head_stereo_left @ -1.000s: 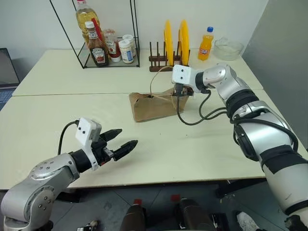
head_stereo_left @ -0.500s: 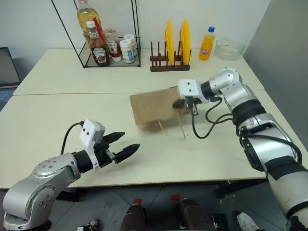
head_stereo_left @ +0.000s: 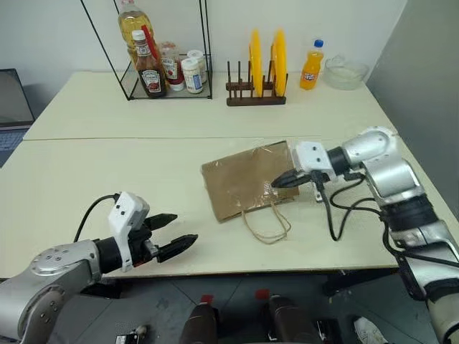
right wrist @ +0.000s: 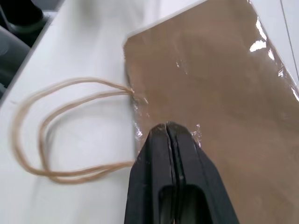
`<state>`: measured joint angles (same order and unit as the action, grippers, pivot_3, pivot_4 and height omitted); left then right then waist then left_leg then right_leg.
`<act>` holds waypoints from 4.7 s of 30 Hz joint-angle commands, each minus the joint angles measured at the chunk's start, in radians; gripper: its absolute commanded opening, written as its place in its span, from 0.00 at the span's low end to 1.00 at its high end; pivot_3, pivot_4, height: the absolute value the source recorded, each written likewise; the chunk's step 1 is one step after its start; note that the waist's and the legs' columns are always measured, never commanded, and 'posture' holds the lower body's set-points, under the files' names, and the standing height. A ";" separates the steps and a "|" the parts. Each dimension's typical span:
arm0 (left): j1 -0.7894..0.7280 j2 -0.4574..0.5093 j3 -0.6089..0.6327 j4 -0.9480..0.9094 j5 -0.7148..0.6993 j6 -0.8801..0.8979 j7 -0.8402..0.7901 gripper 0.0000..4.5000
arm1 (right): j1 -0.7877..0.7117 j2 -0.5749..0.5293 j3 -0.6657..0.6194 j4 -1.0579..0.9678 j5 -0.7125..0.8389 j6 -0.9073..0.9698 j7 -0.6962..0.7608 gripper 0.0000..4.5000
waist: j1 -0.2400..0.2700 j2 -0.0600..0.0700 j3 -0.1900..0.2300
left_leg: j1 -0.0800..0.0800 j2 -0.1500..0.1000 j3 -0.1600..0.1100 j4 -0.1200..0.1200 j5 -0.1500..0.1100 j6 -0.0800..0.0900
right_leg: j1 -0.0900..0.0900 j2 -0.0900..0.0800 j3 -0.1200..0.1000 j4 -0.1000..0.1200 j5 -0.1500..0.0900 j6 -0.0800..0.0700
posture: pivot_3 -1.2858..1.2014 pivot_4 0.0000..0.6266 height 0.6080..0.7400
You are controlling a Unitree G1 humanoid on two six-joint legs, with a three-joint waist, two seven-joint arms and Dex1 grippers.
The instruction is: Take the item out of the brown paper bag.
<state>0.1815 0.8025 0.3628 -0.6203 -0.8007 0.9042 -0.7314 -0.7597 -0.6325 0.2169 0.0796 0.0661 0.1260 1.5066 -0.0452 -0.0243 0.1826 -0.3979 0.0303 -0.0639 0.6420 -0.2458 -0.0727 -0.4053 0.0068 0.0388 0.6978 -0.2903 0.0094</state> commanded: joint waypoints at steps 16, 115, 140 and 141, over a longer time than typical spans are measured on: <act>-0.010 -0.147 -0.297 0.078 0.106 -0.136 -0.021 1.00 | 0.316 0.029 0.047 0.038 -0.102 -0.705 -0.308 0.82 | 0.013 0.001 0.001 | 0.004 0.000 0.006 0.000 0.000 0.000 | 0.001 0.003 0.004 0.000 -0.001 0.001 | 0.52 0.24 1.00; -0.331 -0.585 -0.599 0.529 0.357 -0.321 0.077 0.14 | 0.235 0.078 0.010 -0.119 0.057 -0.287 -0.457 0.00 | 0.019 0.003 -0.001 | 0.015 -0.002 0.001 0.000 -0.002 0.003 | 0.019 0.002 0.002 -0.010 -0.001 0.006 | 0.52 0.24 1.00; -0.386 -0.493 -0.744 0.794 0.700 -0.605 0.071 0.00 | -0.270 0.253 -0.039 0.247 0.075 0.060 -0.546 0.00 | 0.014 0.010 -0.006 | 0.018 -0.001 0.004 -0.002 -0.002 0.003 | 0.019 0.002 0.002 -0.009 0.000 0.006 | 0.52 0.24 1.00; -0.389 -0.495 -0.744 0.800 0.703 -0.609 0.070 0.00 | -0.290 0.261 -0.037 0.277 0.068 0.055 -0.547 0.00 | 0.014 0.010 -0.006 | 0.018 -0.001 0.004 -0.003 -0.002 0.003 | 0.019 0.002 0.002 -0.010 0.000 0.005 | 0.52 0.24 1.00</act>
<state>-0.2510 0.2890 -0.3440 0.0454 -0.1569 0.2523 -0.6669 -0.9863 -0.3778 0.2102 0.3552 0.1337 0.2009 0.9802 -0.0314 -0.0140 0.1769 -0.3799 0.0289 -0.0601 0.6393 -0.2476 -0.0696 -0.3858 0.0086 0.0412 0.6883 -0.2905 0.0148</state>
